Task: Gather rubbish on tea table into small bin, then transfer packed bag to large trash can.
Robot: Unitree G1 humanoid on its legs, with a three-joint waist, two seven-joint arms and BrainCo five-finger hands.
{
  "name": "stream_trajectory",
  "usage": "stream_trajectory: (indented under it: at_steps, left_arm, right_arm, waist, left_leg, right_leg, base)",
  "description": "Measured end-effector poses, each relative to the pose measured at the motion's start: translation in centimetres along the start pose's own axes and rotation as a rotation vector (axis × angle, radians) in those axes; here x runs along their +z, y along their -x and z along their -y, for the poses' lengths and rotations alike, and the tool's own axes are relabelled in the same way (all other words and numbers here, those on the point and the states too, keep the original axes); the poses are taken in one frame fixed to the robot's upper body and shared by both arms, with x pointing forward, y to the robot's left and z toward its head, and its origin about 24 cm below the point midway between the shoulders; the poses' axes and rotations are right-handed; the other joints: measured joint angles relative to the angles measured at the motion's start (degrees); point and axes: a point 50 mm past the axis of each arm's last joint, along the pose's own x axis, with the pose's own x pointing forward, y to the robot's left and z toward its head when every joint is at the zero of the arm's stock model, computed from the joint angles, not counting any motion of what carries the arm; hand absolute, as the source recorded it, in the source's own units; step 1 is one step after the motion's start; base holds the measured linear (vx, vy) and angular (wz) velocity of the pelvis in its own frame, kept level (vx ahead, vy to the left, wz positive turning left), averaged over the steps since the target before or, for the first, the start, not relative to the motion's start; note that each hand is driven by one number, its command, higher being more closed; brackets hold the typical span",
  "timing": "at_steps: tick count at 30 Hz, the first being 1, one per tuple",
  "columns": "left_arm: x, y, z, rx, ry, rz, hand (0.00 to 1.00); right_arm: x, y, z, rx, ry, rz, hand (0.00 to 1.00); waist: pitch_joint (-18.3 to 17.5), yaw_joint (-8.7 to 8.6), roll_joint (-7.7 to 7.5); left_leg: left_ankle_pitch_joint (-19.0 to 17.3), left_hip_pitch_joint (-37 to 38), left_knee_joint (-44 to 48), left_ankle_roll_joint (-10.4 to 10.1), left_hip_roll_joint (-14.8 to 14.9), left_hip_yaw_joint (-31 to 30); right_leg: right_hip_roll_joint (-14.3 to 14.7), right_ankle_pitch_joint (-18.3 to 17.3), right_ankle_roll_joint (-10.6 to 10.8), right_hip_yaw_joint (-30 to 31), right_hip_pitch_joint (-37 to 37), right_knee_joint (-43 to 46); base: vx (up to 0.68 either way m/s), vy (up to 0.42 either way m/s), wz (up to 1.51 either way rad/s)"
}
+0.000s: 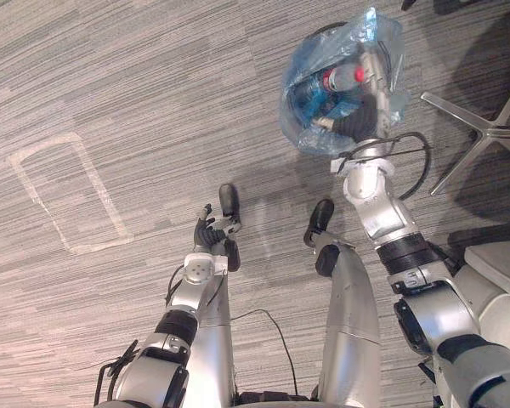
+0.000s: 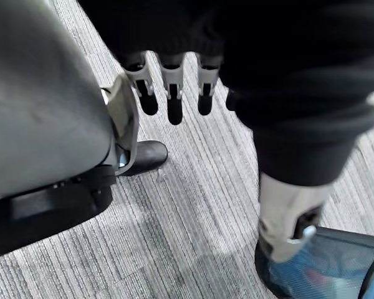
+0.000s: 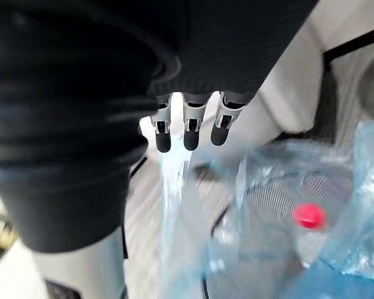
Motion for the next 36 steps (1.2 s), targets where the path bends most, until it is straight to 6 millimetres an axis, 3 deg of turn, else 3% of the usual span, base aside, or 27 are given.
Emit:
stream_trajectory:
  at_steps: [5, 10, 11, 15, 25, 36]
  left_arm:
    - [0.5, -0.5, -0.4, 0.004, -0.021, 0.017, 0.0]
    - [1.7, -1.0, -1.2, 0.024, -0.014, 0.067, 0.0]
    - [2.2, -1.3, -1.3, 0.03, 0.0, 0.079, 0.0]
    - [3.1, -1.6, -1.7, 0.046, 0.025, 0.109, 0.0]
    - [3.7, -1.8, -2.0, 0.054, 0.031, 0.126, 0.0]
    - [2.9, -1.1, -0.2, 0.017, 0.072, 0.09, 0.0]
  right_arm:
    - [-1.7, 0.1, -1.8, 0.139, 0.146, -0.031, 0.0]
    - [-2.4, -1.0, -2.0, 0.206, 0.248, -0.051, 0.0]
    - [-3.0, -1.1, -2.0, 0.231, 0.284, -0.07, 1.0]
    - [-4.7, -0.1, -2.9, 0.313, 0.353, -0.129, 1.0]
    - [-5.0, 1.3, -4.3, 0.341, 0.24, -0.202, 1.0]
    - [-2.8, 3.4, -4.7, 0.243, -0.021, -0.179, 1.0]
  waist:
    - [-0.02, -0.08, 0.04]
    - [-0.04, 0.13, 0.02]
    - [-0.05, 0.1, 0.04]
    - [-0.06, 0.25, 0.04]
    - [-0.06, 0.27, 0.04]
    - [-0.13, 0.04, -0.1]
  left_leg:
    - [0.14, -1.29, -0.4, -0.12, 0.0, -0.54]
    - [0.98, -4.82, -0.55, 0.0, -0.68, -0.59]
    - [1.24, -5.96, -0.19, 0.01, -1.19, -1.16]
    - [1.41, -8.73, 1.7, -0.28, -2.2, -3.2]
    - [2.05, -9.95, 1.55, -0.76, -2.11, -3.51]
    - [2.11, -3.79, 0.35, -0.48, -0.52, -2.76]
  right_leg:
    - [-0.04, -0.02, -0.02, -1.22, -0.31, -0.56]
    - [-0.95, -0.09, -0.01, -1.43, -4.04, 0.39]
    - [-1.36, -0.52, 0.1, -1.49, -5.2, 1.47]
    - [-2.32, -2.75, 0.02, -2.34, -7.02, 4.98]
    - [-2.68, -3.8, -0.16, -2.86, -8.58, 6.85]
    - [-0.99, -2.89, -0.8, -2.52, -2.7, 4.37]
  base:
    - [0.0, 0.002, 0.06]
    - [-0.01, 0.003, 0.13]
    - [-0.02, -0.004, 0.23]
    - [-0.03, -0.017, 0.3]
    - [-0.04, -0.008, 0.08]
    - [-0.05, -0.007, -0.08]
